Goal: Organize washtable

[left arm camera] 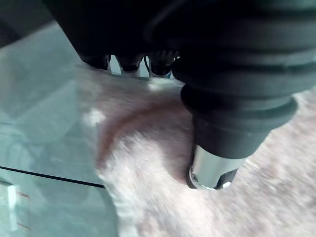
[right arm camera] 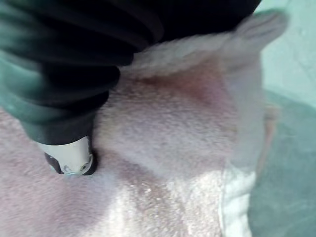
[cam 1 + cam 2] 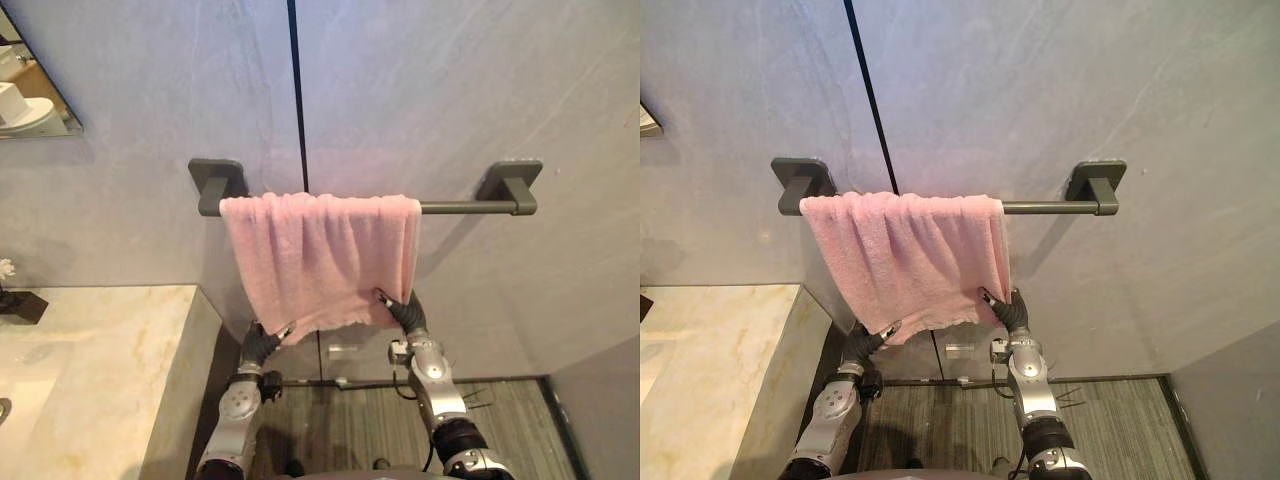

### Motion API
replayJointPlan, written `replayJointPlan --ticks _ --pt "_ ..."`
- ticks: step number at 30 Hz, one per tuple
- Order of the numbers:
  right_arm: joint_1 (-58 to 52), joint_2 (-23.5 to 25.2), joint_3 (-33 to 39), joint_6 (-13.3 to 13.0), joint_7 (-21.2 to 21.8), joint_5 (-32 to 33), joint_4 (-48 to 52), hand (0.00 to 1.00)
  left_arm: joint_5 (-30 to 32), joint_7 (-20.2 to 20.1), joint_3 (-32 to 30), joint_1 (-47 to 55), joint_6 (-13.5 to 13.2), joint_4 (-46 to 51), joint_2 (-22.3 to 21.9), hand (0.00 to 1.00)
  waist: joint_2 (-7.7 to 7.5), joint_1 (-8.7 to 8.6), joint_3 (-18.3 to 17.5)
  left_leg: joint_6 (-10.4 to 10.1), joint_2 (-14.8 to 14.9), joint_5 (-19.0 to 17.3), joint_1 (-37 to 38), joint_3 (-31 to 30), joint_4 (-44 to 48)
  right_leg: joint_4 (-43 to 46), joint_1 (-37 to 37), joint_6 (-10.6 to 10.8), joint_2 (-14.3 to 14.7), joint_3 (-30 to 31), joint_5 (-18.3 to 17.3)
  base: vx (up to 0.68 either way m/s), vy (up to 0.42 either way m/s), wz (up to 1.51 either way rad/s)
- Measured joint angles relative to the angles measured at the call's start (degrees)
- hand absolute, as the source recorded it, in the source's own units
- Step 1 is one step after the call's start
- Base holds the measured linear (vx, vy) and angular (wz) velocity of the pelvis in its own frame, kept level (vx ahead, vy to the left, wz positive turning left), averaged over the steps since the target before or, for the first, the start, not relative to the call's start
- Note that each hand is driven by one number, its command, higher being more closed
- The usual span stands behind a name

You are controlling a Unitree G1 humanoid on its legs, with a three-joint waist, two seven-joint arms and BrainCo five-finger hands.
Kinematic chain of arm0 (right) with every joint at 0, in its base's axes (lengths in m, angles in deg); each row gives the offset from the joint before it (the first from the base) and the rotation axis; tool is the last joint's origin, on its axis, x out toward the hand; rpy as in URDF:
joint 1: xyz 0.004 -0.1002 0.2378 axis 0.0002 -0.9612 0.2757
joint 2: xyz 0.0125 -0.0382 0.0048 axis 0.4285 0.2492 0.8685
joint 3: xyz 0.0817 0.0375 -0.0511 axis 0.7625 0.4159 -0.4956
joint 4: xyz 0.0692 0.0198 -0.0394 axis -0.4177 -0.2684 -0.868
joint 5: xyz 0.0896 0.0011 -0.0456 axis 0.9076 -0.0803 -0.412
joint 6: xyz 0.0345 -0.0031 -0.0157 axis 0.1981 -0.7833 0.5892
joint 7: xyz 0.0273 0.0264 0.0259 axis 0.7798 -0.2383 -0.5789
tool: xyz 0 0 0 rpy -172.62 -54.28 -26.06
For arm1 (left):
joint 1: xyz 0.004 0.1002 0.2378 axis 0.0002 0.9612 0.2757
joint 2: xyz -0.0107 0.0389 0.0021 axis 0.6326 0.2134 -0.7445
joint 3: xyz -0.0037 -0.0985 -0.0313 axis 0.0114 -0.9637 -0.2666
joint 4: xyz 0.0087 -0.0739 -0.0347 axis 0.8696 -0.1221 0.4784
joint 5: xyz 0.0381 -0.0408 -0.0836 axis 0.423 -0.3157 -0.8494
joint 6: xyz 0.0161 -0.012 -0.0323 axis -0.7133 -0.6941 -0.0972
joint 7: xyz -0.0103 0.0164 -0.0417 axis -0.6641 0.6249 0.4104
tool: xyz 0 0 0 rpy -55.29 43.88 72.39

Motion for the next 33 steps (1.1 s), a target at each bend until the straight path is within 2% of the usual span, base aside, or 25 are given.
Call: replayJointPlan --ticks 2,4,6,9,13,16,17,20,23,27,29,30,33 --pt "-1.1 -0.6 2.4 2.0 -1.1 0.1 -0.8 0.0 -0.9 1.0 -2.1 1.3 1.6 -2.2 0.2 0.0 -0.17 0.12 0.5 0.0 0.0 0.0 0.0 0.1 0.2 0.0 0.1 0.0 0.0 0.0 0.0 0.0 -0.038 0.02" --pt "-2.3 -1.7 3.4 2.9 -1.8 0.2 -0.9 0.0 -1.1 1.2 -2.9 3.0 2.0 -2.3 0.3 0.0 -0.21 0.33 0.9 0.0 0.0 0.0 0.0 0.1 0.3 0.0 0.1 0.0 0.0 0.0 0.0 0.0 0.0 0.0" --pt "-6.0 -3.6 4.4 5.9 -2.4 0.2 -2.3 0.0 -1.7 1.2 -3.3 4.9 2.4 -2.3 0.9 0.0 -0.15 0.77 1.1 0.0 0.0 0.0 0.0 0.1 0.3 0.0 0.0 0.0 0.0 -0.1 0.0 -0.03 -0.04 0.01" --pt "-9.6 -5.2 4.5 7.0 -3.1 0.2 -2.9 0.0 -2.7 1.2 -3.4 5.1 2.4 -2.2 1.2 0.0 0.03 1.25 1.2 0.0 0.1 0.0 0.0 0.1 0.3 0.1 -0.1 0.0 0.0 0.0 0.0 -0.04 -0.036 -0.03" --pt "-11.4 -6.1 5.0 7.0 -3.1 0.3 -2.2 0.0 -2.8 1.3 -4.0 5.4 2.5 -0.2 1.3 0.0 0.05 1.21 1.2 0.0 0.1 0.0 0.0 0.0 0.3 0.3 -0.3 -0.1 0.0 0.1 0.1 -0.05 -0.037 -0.04" --pt "-13.8 -5.8 7.0 7.0 -3.4 0.7 3.8 0.0 -2.9 1.7 -7.3 7.8 2.7 7.1 1.3 0.0 0.08 1.42 1.1 0.0 0.1 0.0 -0.2 0.0 0.3 0.4 -0.9 -0.1 0.0 0.2 0.1 -0.04 -0.031 -0.01" --pt "-15.0 -5.8 8.6 6.9 -4.1 1.0 7.0 0.0 -2.9 2.5 -9.1 8.8 2.6 11.3 1.3 0.0 0.07 1.7 1.1 0.0 0.1 0.0 -0.2 0.0 0.4 0.4 -0.8 -0.1 0.0 0.1 0.1 -0.01 -0.033 0.01" --pt "-16.6 -5.8 12.2 6.9 -4.9 1.0 13.8 0.0 -3.2 2.5 -9.9 10.9 2.6 18.9 0.1 0.0 0.05 1.72 1.1 0.0 0.3 0.0 -0.3 0.0 0.4 0.7 -0.8 0.0 -0.1 0.2 0.0 0.0 0.0 0.0" --pt "-19.0 -5.6 15.9 6.8 -7.0 1.0 24.9 0.0 -3.4 3.7 -10.0 12.6 2.3 29.6 -1.1 0.0 0.05 1.66 1.1 0.1 0.4 -0.1 -0.1 0.0 0.3 1.2 -0.9 0.0 -0.1 0.1 -0.2 0.0 0.0 0.0" --pt "-20.8 -5.5 18.3 6.6 -9.7 0.1 40.4 0.0 -2.7 7.5 -13.7 13.4 -0.4 43.6 -2.2 0.0 0.12 1.67 1.1 0.1 0.5 -0.1 0.1 0.0 0.3 1.6 -0.9 0.1 -0.1 0.3 -0.3 -0.04 -0.027 -0.02" --pt "-20.7 -5.5 18.6 5.6 -10.7 -0.2 48.2 0.0 -2.2 9.2 -15.8 13.7 -2.2 49.9 -2.1 0.0 0.26 1.78 1.0 0.1 0.5 -0.1 0.3 0.0 0.4 1.9 -0.9 0.1 -0.1 0.4 -0.3 -0.05 -0.031 -0.02" --pt "-20.3 -5.5 19.0 3.6 -10.7 -0.2 52.6 0.0 -2.3 9.8 -16.4 13.6 -3.5 53.5 -2.1 0.0 0.41 1.81 0.8 0.1 0.4 0.0 0.4 0.0 0.4 2.0 -0.8 0.1 -0.2 0.4 -0.3 -0.05 -0.027 0.0" --pt "-17.7 -6.4 18.8 0.3 -10.5 -0.2 61.1 0.0 -2.2 9.9 -16.6 13.6 -5.6 60.4 -1.5 0.0 0.78 1.81 -0.1 0.1 0.1 0.0 0.6 0.0 0.4 2.1 -0.7 0.1 -0.4 0.4 -0.3 -0.04 -0.017 0.0"
